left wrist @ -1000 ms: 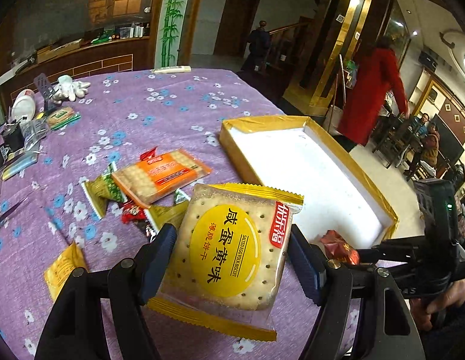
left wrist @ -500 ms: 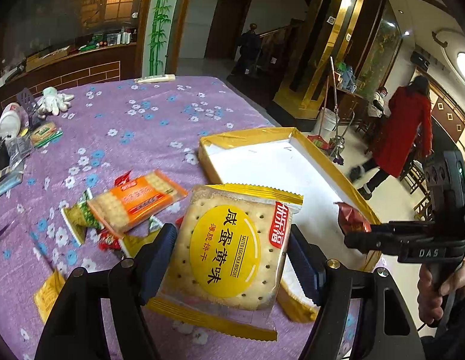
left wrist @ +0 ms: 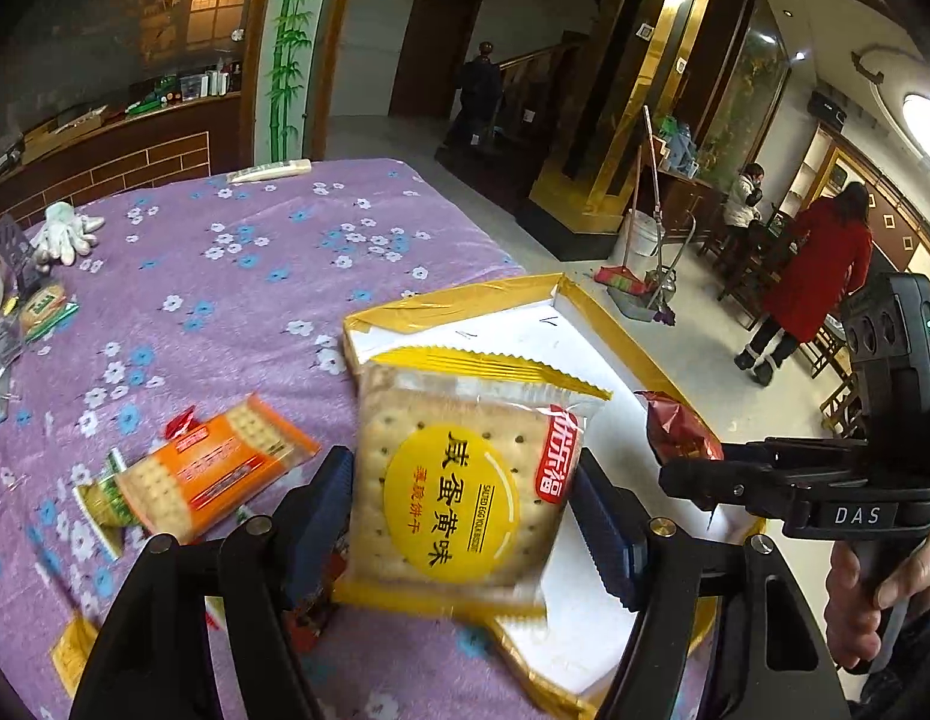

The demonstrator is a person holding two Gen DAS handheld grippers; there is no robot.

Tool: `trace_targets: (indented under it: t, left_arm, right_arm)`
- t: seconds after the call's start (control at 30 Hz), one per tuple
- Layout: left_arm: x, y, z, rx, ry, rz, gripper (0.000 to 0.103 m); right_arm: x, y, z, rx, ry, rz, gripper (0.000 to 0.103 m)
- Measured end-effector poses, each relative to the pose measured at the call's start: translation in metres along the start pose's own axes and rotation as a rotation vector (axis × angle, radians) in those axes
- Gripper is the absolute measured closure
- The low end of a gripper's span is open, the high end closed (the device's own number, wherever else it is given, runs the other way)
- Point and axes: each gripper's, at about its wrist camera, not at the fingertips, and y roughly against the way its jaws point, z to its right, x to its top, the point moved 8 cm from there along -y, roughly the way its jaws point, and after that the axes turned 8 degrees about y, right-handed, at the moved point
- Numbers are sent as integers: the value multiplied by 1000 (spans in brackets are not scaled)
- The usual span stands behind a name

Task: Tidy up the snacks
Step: 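Carry the yellow cracker pack and red candy over the white tray with both grippers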

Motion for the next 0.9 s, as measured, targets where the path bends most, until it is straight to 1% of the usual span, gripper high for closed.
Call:
trace_targets:
  t: [0.23, 0.4, 0.53, 0.9]
  left_arm:
    - [11, -39, 13, -6, 4, -40, 29]
    - [20, -74, 16, -6, 22, -74, 30]
    - [25, -95, 15, 11, 26, -95, 30]
    - [38, -138, -2, 43, 98, -142, 32]
  right_arm:
    - [21, -19, 28, -28, -50, -14, 67]
    - [39, -35, 42, -69, -35, -27, 67]
    - [48, -50, 55, -83, -52, -45, 67]
    - [75, -88, 75, -134, -43, -85, 67]
